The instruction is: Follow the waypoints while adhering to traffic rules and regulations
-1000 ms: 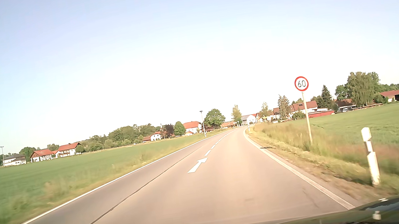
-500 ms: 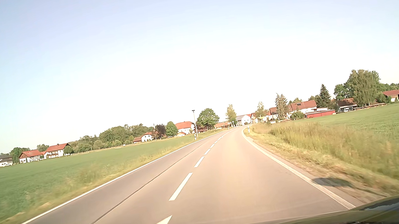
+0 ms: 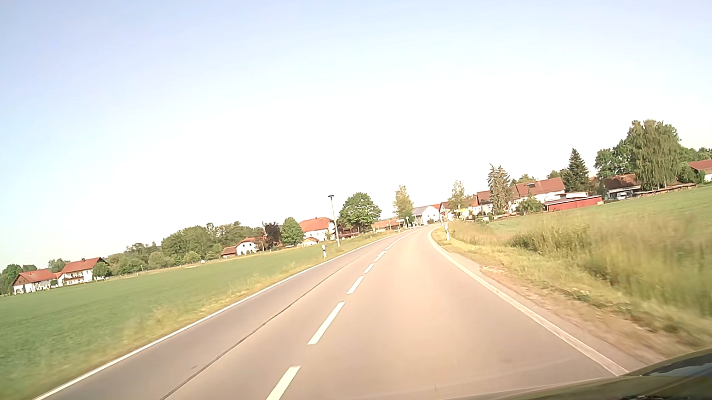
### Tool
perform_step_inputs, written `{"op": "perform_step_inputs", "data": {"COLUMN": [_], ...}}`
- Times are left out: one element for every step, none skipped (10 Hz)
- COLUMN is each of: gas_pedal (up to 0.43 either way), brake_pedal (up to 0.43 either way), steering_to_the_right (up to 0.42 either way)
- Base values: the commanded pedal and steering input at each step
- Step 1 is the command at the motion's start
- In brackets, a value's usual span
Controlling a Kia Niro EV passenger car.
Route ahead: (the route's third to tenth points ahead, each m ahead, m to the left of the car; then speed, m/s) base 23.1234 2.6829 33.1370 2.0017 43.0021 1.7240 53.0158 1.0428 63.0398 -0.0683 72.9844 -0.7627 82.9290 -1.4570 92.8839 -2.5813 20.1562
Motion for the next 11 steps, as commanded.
{"op": "perform_step_inputs", "data": {"gas_pedal": [0.000,0.000,0.000,0.000,0.000,0.000,0.000,0.000,0.000,0.000,0.000], "brake_pedal": [0.116,0.110,0.098,0.079,0.073,0.067,0.067,0.067,0.067,0.073,0.067], "steering_to_the_right": [0.009,0.009,0.008,0.008,0.008,0.007,0.007,0.006,0.006,0.006,0.006]}}
